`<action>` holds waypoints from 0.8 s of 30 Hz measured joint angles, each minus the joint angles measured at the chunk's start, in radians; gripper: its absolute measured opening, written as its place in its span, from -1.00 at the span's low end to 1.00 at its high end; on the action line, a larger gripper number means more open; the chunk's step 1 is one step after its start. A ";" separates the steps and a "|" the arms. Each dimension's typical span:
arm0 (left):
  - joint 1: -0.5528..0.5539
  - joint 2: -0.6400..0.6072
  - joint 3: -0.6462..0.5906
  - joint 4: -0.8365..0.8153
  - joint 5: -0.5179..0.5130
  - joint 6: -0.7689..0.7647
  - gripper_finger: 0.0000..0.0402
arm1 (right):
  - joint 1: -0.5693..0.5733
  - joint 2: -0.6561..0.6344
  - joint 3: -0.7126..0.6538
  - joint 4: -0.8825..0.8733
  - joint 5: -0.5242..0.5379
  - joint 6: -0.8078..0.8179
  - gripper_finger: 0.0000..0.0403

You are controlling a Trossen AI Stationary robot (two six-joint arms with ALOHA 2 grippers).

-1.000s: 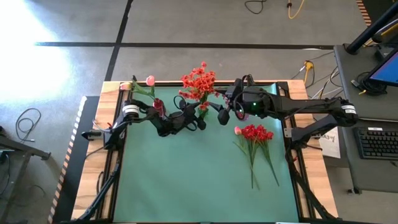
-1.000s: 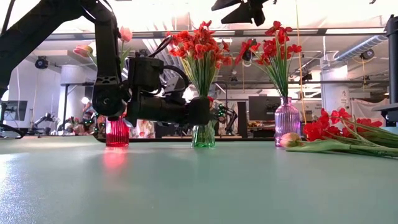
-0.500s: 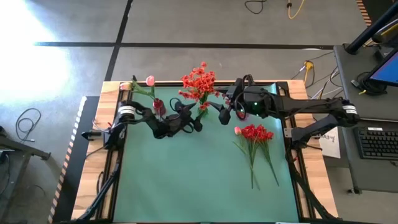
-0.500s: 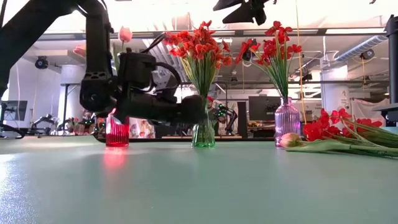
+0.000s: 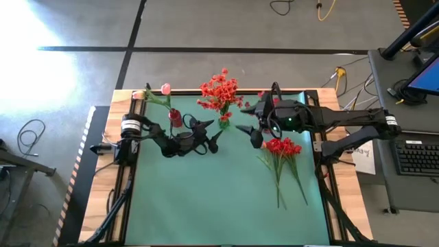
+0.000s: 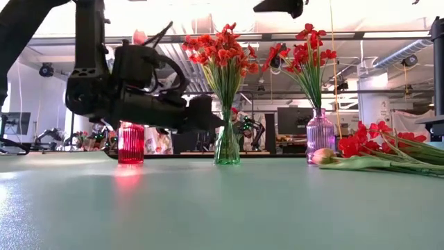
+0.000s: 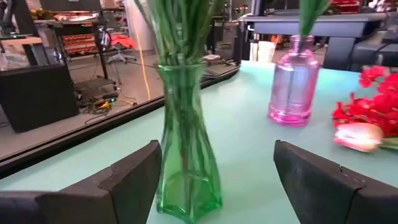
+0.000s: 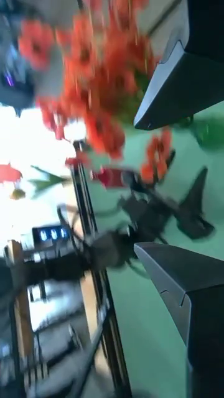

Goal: Sort flowers into vase by color
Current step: Put the middle right red flower in the violet flower vase

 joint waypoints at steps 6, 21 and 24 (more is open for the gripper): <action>-0.063 -0.021 -0.007 0.001 -0.001 0.008 0.46 | 0.081 0.006 0.071 -0.137 -0.053 0.096 0.50; -0.215 -0.028 -0.013 -0.001 -0.001 0.008 0.46 | 0.343 0.008 0.165 -0.556 -0.105 0.595 0.50; -0.242 -0.029 -0.012 -0.001 -0.002 0.000 0.46 | 0.383 0.012 0.159 -0.701 -0.105 0.748 0.50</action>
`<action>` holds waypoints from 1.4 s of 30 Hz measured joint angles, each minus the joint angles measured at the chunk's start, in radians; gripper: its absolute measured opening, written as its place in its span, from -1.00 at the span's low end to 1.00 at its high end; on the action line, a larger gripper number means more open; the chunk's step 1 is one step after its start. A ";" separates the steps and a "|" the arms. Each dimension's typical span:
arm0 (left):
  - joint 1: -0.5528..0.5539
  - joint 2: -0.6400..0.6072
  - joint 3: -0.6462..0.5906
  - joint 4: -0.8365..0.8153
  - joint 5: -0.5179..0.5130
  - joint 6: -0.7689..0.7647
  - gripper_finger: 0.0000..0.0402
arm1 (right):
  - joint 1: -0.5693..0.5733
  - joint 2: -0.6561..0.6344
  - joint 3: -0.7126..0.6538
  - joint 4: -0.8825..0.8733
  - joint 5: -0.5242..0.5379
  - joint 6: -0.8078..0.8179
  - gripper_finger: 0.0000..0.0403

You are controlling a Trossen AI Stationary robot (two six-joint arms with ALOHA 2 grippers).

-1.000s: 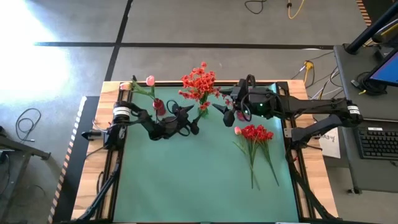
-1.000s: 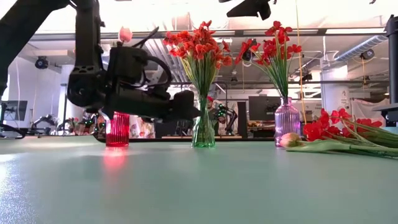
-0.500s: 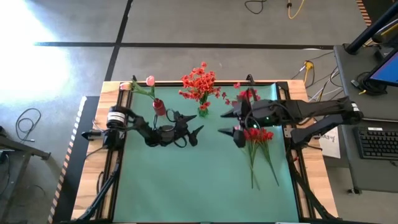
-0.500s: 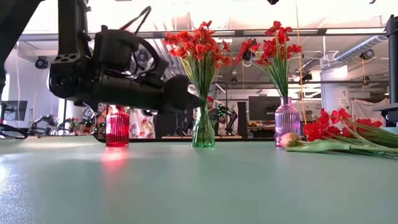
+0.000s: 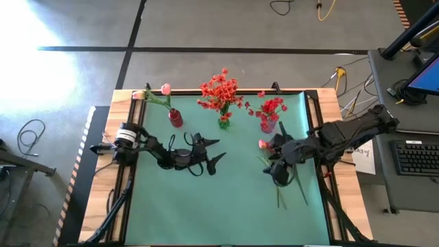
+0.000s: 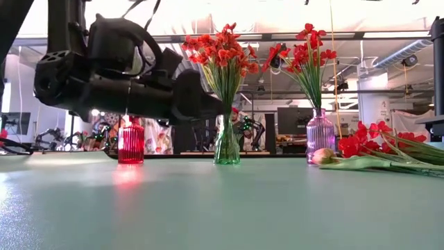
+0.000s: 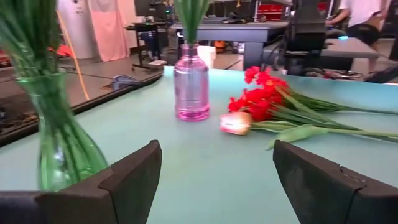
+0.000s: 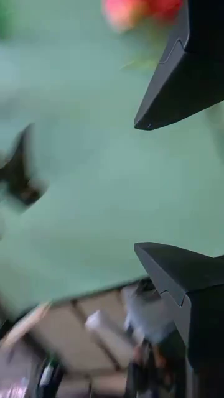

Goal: Sort flowers into vase by color
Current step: Put the middle right red flower in the violet flower vase

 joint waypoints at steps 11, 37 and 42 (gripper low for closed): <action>-0.077 -0.002 0.001 0.000 -0.001 -0.071 0.46 | 0.105 0.010 -0.155 -0.301 0.000 0.440 0.50; -0.150 -0.002 0.016 0.000 0.001 -0.182 0.46 | 0.065 0.010 -0.715 -0.064 -0.024 0.699 0.30; -0.151 -0.002 0.029 0.000 0.004 -0.181 0.46 | 0.055 0.010 -0.766 0.017 -0.017 0.688 0.10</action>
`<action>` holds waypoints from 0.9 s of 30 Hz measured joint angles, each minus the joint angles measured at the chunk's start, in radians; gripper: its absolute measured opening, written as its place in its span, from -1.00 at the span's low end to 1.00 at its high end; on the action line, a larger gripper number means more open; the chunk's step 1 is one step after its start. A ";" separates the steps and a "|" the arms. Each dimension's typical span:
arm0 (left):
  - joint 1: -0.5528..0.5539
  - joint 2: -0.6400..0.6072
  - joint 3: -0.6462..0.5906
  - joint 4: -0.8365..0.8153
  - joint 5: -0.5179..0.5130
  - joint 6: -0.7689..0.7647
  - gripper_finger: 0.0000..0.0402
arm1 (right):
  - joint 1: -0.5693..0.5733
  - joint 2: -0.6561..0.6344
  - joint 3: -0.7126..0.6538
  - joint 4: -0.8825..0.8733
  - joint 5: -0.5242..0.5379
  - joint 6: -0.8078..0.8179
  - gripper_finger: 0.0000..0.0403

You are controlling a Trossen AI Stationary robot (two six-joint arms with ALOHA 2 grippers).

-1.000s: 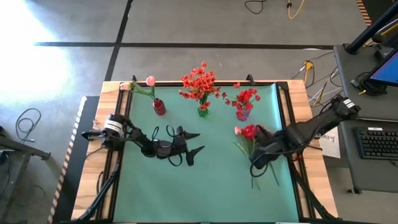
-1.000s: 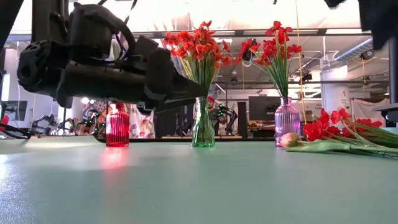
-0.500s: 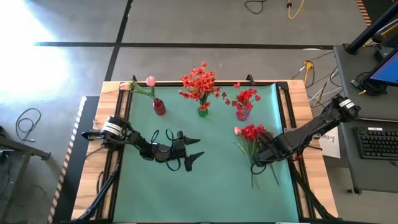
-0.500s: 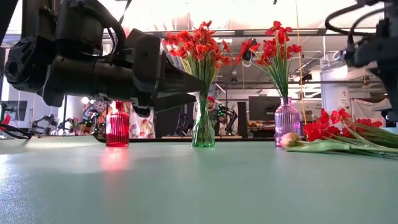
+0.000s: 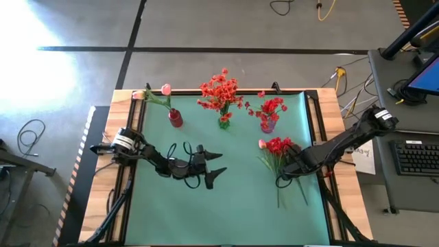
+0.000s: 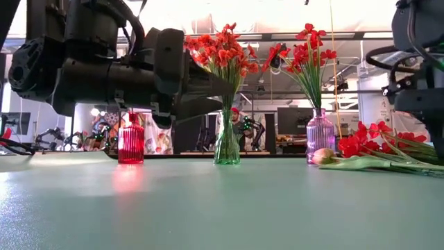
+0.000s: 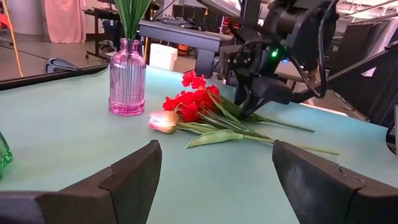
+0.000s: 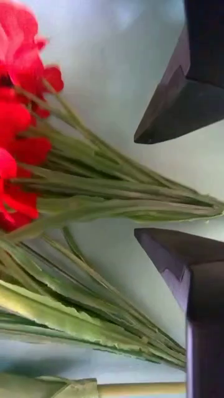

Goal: Sort flowers into vase by color
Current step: Put the middle right red flower in the violet flower vase

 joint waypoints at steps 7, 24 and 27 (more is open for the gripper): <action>0.000 0.000 0.001 0.000 0.000 0.001 0.46 | -0.003 -0.002 -0.067 0.092 0.001 0.005 -0.07; 0.000 0.000 0.004 -0.002 -0.001 0.002 0.46 | -0.003 -0.001 -0.051 0.100 0.000 0.018 -0.80; 0.000 0.001 0.004 -0.002 -0.001 0.002 0.46 | -0.003 -0.004 -0.050 0.099 -0.008 0.021 -0.88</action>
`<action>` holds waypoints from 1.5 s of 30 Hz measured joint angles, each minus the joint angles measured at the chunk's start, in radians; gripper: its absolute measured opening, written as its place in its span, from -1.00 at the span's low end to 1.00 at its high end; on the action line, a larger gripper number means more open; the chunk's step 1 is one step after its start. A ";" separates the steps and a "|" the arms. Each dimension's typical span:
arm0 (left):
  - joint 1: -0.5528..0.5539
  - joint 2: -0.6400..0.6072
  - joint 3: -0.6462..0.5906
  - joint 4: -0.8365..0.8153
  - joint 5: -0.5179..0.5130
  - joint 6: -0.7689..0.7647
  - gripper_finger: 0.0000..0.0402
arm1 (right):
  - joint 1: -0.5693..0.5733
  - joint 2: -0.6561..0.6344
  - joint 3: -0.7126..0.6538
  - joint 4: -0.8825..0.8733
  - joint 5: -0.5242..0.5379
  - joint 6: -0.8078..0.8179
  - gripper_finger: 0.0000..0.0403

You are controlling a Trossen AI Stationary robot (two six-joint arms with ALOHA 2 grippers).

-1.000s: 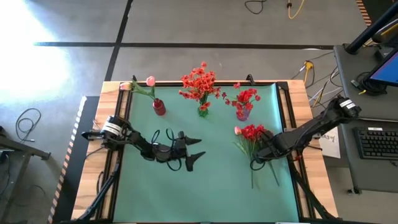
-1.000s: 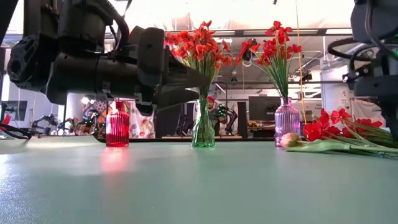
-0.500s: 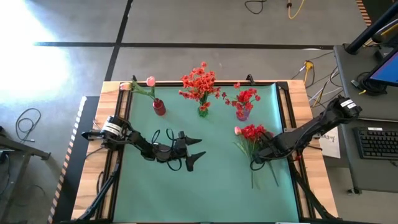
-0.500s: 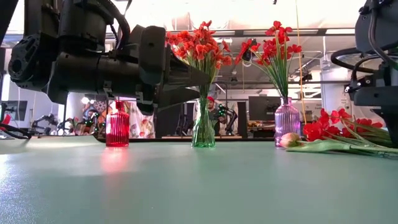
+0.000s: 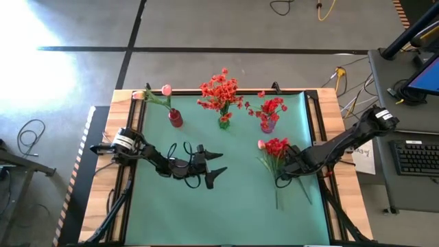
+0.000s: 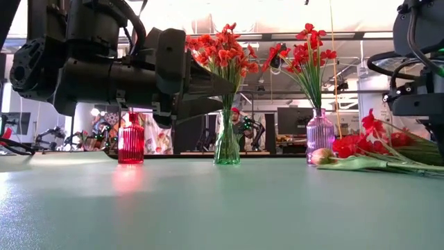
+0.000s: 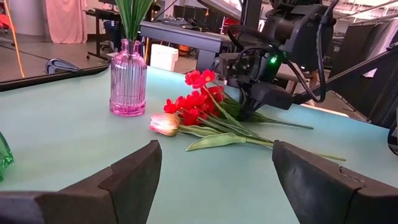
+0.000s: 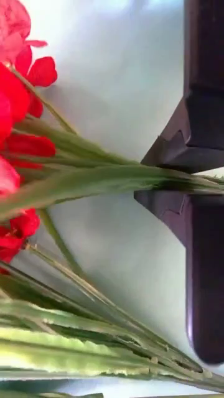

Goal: Sort flowers into vase by color
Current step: Put the middle right red flower in the violet flower vase

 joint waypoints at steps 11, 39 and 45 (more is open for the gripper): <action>-0.001 0.000 0.000 0.001 0.004 0.005 0.46 | 0.000 -0.033 0.181 -0.326 0.012 0.008 -0.90; -0.018 0.000 0.068 0.002 0.067 0.063 0.46 | 0.087 -0.229 0.697 -0.365 0.546 -0.421 -0.89; -0.018 0.000 0.087 -0.014 0.067 0.069 0.46 | 0.154 -0.258 0.629 -0.223 0.778 -0.525 -0.89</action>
